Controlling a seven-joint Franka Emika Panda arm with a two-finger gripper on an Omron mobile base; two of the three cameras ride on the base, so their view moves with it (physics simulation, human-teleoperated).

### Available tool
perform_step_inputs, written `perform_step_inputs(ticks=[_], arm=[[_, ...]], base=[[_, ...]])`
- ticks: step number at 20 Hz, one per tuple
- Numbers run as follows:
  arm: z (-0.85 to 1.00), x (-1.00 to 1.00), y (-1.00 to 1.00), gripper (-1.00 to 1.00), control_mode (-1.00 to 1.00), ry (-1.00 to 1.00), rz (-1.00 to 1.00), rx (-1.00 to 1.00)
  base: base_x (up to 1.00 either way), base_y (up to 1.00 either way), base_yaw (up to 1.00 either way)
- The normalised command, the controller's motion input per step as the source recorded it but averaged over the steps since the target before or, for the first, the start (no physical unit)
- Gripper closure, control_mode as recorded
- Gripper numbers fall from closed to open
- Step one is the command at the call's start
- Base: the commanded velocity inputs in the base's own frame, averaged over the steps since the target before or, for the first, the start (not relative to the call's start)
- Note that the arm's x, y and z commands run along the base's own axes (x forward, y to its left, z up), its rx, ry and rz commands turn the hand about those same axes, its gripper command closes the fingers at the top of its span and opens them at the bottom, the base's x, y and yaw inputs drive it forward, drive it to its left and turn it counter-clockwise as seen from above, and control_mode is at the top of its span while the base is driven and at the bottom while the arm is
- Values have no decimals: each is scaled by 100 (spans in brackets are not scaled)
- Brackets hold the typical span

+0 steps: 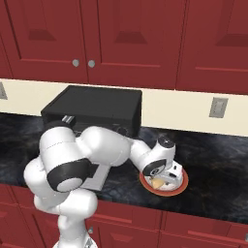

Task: Pull the toaster oven rack outwards. Pick up the baguette from the plate and place it on the toaster oven rack. Close the toaster oven door fully and set the temperature to the lowest setting.

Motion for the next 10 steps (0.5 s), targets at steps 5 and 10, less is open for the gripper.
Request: perform_step_inputs(ticks=[5, 10], arm=[[73, -61, -5, 100, -100, -37, 3, 0], [94, -45, -1, 100, -100, -27, 10, 0]], base=[[0, 0, 0], [0, 0, 0]])
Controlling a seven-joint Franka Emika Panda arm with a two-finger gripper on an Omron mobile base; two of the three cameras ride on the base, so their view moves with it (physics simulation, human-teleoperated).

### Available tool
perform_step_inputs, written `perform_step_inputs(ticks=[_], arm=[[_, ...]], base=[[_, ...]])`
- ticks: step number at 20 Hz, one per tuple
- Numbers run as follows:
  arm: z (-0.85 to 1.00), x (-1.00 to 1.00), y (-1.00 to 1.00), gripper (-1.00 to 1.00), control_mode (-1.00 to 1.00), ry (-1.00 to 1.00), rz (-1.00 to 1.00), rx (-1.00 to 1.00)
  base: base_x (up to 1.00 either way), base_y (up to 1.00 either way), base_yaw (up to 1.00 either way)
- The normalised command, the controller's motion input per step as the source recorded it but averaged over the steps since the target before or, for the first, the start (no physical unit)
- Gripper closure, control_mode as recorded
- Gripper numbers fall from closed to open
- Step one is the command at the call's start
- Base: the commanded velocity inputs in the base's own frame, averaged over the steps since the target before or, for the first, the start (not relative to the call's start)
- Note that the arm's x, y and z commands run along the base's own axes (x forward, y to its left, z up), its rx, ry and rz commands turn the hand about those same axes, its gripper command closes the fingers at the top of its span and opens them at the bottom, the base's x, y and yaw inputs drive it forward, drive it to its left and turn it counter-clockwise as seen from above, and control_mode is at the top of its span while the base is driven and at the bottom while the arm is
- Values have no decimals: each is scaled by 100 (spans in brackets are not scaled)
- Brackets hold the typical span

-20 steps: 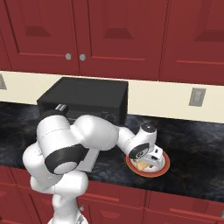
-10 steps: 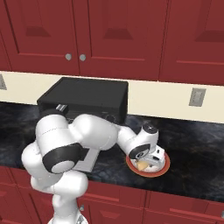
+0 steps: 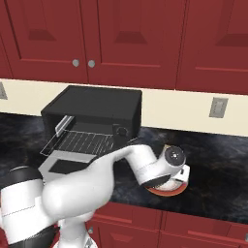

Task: Pull the toaster oven rack outwards. Pick up the baguette from the plate and place it on the toaster oven rack. Close the toaster oven door fully and set the temperature to the lowest setting.

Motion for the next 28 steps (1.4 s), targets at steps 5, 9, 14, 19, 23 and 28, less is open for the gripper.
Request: perform_step_inputs(ticks=[5, 9, 14, 19, 23, 28], arm=[[100, -24, 7, 100, -100, -7, 20, -6], [100, -8, 15, 100, -100, 2, 26, -20], [88, -19, 33, 100, -100, 8, 23, -32], [61, -31, 55, 100, -100, 0, 30, -30], [22, -14, 64, 100, -100, 0, 46, -21], [9, 0, 70, 100, -100, 4, 50, -21]], base=[[0, 0, 0], [0, 0, 0], [0, 0, 0], [0, 0, 0], [0, 0, 0], [0, 0, 0]])
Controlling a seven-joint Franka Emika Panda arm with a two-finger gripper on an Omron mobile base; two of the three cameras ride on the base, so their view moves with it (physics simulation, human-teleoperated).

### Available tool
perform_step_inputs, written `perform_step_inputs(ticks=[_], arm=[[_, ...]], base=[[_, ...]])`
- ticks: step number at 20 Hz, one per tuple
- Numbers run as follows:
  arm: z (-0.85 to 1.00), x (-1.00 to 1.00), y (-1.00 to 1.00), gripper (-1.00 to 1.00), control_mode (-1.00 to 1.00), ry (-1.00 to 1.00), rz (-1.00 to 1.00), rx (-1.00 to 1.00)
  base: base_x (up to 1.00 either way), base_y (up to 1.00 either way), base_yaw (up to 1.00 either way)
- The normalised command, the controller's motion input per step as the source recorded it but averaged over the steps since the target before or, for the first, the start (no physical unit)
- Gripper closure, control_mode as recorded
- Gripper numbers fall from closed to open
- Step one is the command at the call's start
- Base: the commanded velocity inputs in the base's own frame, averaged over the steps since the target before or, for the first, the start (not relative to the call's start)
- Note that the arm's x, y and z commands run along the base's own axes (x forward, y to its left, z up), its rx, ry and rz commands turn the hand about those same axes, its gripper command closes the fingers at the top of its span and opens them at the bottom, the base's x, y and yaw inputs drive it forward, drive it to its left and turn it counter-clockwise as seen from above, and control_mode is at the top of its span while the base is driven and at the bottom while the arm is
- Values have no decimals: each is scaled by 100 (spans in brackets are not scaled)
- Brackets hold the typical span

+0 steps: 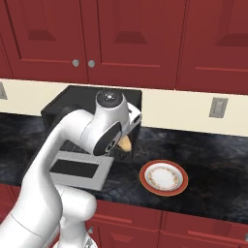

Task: Pull the toaster oven rack outwards. Pick up the baguette from the plate and place it on the toaster oven rack. Close the toaster oven door fully and set the temperature to the lowest setting.

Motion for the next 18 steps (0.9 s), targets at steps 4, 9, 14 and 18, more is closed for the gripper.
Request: perform_step_inputs(ticks=[4, 9, 14, 18], arm=[[4, 0, 72, 100, -100, 7, 41, -22], [3, 0, 70, 100, -100, 1, 35, -21], [-1, 9, 61, 100, -100, 6, 24, -15], [-7, 27, 58, 100, -100, 15, 12, -10]], base=[[0, 0, 0], [0, 0, 0], [0, 0, 0], [0, 0, 0]])
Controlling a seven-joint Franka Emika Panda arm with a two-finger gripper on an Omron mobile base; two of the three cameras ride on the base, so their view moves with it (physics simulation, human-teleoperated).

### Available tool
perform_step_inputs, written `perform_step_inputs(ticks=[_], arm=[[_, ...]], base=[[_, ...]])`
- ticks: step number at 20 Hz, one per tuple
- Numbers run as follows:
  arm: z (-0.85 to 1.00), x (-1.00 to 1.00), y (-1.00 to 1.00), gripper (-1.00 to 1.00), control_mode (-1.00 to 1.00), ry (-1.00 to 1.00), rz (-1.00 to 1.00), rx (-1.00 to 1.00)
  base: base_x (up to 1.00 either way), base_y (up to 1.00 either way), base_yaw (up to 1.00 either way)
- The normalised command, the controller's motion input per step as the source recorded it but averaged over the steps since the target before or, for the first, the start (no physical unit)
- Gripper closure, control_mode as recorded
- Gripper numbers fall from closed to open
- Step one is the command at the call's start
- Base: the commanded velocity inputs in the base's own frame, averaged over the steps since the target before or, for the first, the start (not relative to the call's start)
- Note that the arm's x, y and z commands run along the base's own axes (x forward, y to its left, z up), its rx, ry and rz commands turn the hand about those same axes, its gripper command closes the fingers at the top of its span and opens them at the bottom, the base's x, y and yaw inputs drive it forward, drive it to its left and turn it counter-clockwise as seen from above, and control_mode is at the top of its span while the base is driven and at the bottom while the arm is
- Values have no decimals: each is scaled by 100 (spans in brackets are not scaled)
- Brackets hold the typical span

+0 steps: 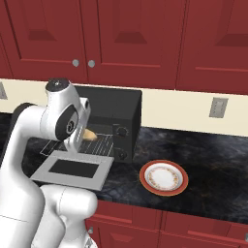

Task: Pull the toaster oven rack outwards. Pick up the baguette from the plate and place it on the toaster oven rack. Close the toaster oven door fully and set the temperature to the lowest setting.

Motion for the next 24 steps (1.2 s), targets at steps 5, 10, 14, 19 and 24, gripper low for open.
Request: perform_step_inputs(ticks=[5, 10, 14, 19, 24], arm=[[-26, 34, 40, 100, -100, 20, 2, -6], [-31, 16, 25, 100, -100, 8, 0, -1], [-39, 5, 22, 100, -100, -3, 0, 0], [-39, 0, 6, 100, -100, -21, 0, 0], [-31, 10, 0, 100, -100, -15, -1, 3]], base=[[0, 0, 0], [0, 0, 0], [0, 0, 0], [0, 0, 0], [0, 0, 0]])
